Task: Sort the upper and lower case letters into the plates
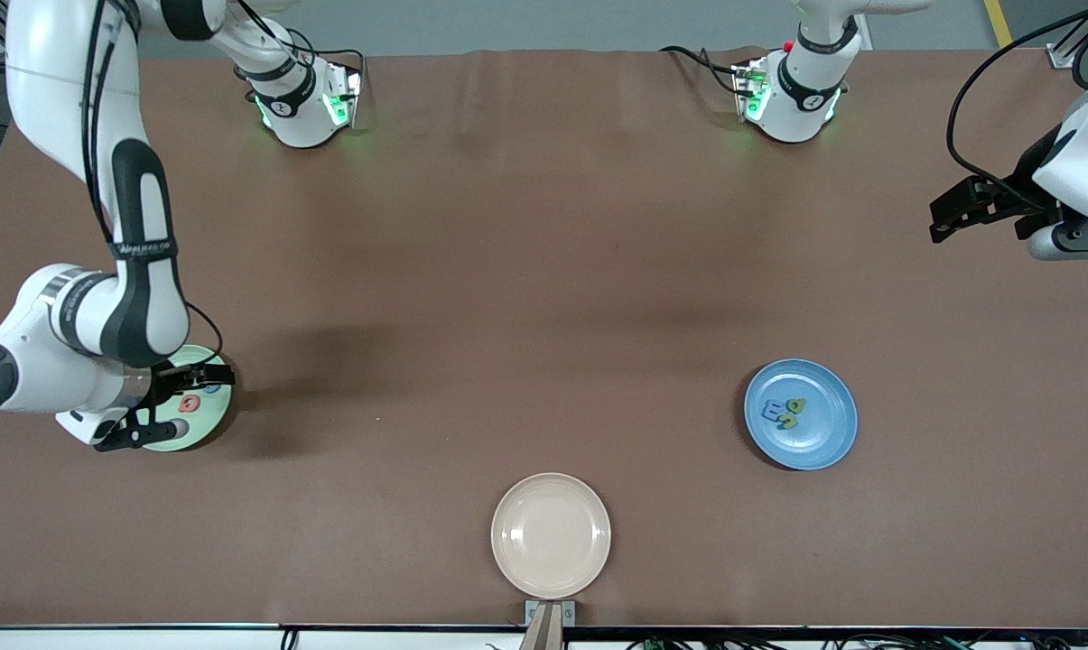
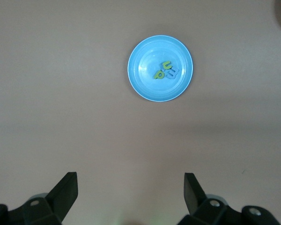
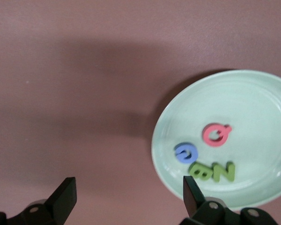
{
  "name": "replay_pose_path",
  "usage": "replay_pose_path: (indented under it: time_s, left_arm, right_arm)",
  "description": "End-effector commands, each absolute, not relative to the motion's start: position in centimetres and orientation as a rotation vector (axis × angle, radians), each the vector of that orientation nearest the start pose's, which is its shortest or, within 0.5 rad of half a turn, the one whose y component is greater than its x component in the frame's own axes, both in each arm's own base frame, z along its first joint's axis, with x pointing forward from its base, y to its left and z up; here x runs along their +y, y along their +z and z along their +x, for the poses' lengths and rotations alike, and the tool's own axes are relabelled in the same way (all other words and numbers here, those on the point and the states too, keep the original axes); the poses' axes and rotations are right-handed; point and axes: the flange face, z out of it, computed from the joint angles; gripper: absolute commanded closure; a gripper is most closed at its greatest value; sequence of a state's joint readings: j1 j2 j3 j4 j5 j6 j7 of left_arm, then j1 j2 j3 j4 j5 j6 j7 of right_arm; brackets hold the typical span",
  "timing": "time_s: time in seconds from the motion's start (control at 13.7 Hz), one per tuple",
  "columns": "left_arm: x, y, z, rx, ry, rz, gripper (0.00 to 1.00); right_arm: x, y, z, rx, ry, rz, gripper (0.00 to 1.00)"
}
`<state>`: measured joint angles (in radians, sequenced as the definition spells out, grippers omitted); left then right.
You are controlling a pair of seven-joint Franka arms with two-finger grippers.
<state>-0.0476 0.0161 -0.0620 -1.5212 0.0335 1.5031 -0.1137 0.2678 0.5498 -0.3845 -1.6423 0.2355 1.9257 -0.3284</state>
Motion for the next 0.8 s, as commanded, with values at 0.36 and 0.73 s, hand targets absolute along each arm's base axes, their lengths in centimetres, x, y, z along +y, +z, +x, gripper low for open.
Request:
replay_pose_path:
  time_s: [0.36, 0.73]
  left_arm:
    - [-5.4, 63.6, 54.9, -0.027, 0.005, -3.129, 0.0]
    - [-5.9, 64.2, 54.8, -0.015, -0.021, -3.131, 0.0]
  right_arm:
    - [-1.4, 43.6, 57.4, -0.1, 0.365, -3.082, 0.0]
    - [-0.4, 52.7, 53.6, -0.112, 0.29, -3.15, 0.0]
